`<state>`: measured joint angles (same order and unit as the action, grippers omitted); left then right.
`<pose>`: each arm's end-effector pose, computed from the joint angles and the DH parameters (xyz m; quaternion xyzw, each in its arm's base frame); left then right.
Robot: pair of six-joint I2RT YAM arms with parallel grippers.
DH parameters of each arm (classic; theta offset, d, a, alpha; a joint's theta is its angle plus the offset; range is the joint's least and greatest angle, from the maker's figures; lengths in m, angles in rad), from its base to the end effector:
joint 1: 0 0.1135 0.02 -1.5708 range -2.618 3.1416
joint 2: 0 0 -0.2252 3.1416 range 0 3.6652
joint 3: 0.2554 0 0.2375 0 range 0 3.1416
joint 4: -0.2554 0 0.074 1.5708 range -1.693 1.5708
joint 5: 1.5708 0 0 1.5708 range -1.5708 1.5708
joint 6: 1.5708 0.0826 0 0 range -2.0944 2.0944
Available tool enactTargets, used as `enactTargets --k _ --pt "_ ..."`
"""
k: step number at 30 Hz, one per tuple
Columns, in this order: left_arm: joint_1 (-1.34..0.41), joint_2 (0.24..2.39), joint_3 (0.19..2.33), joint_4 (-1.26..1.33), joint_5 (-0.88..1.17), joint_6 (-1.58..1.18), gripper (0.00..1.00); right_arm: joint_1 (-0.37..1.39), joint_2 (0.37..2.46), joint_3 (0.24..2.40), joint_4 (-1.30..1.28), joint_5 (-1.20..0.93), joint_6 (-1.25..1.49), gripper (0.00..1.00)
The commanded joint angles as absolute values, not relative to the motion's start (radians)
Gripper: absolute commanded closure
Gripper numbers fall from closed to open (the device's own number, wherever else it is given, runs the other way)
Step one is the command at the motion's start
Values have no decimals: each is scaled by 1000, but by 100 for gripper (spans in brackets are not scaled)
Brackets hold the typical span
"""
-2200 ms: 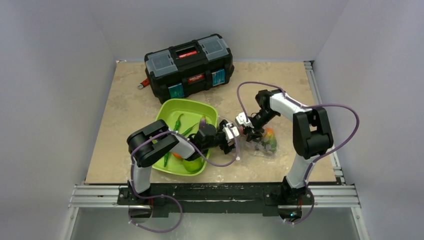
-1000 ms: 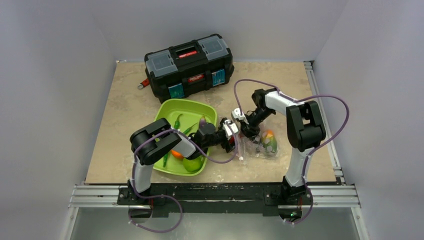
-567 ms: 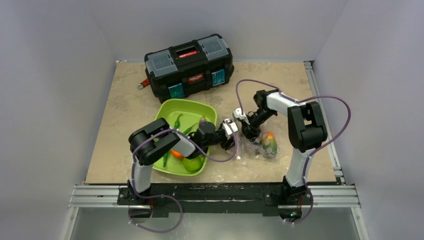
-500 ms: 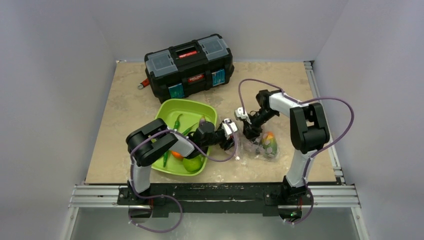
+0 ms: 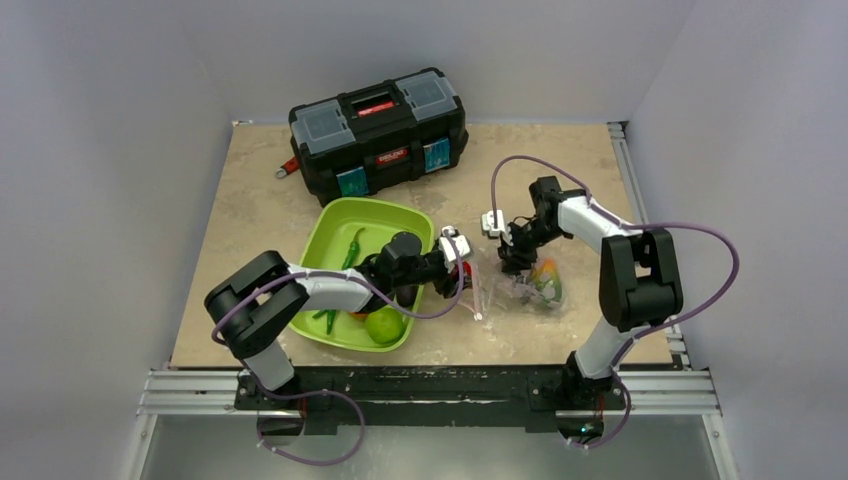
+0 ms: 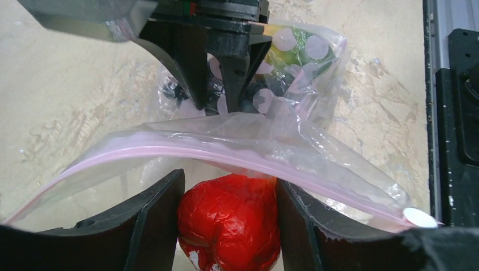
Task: Open the zip-top bag and remove the fake food
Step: Pick up the fake fruit from the zipper food storage bag, then place the fake fruit in the bin.
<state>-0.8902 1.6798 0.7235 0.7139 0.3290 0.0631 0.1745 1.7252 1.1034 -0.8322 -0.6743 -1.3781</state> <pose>0.2144 -0.3073 0.1477 0.4461 0.6439 -0.3625 0.5050 0.2791 0.1016 0.1134 -0.6738 0.6587 0.2410 0.2324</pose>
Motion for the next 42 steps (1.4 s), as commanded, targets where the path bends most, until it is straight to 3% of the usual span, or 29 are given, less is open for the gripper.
enactTargets --k 1,19,42 --pt "-884 1622 766 646 378 -7 100 163 1673 1079 -777 -663 -1345 64" --pt "-884 1394 784 308 328 -36 100 162 1656 1050 -754 -683 -1344 62" --pt "-858 991 592 2 -157 -66 100 162 1637 1046 -758 -695 -1340 57"
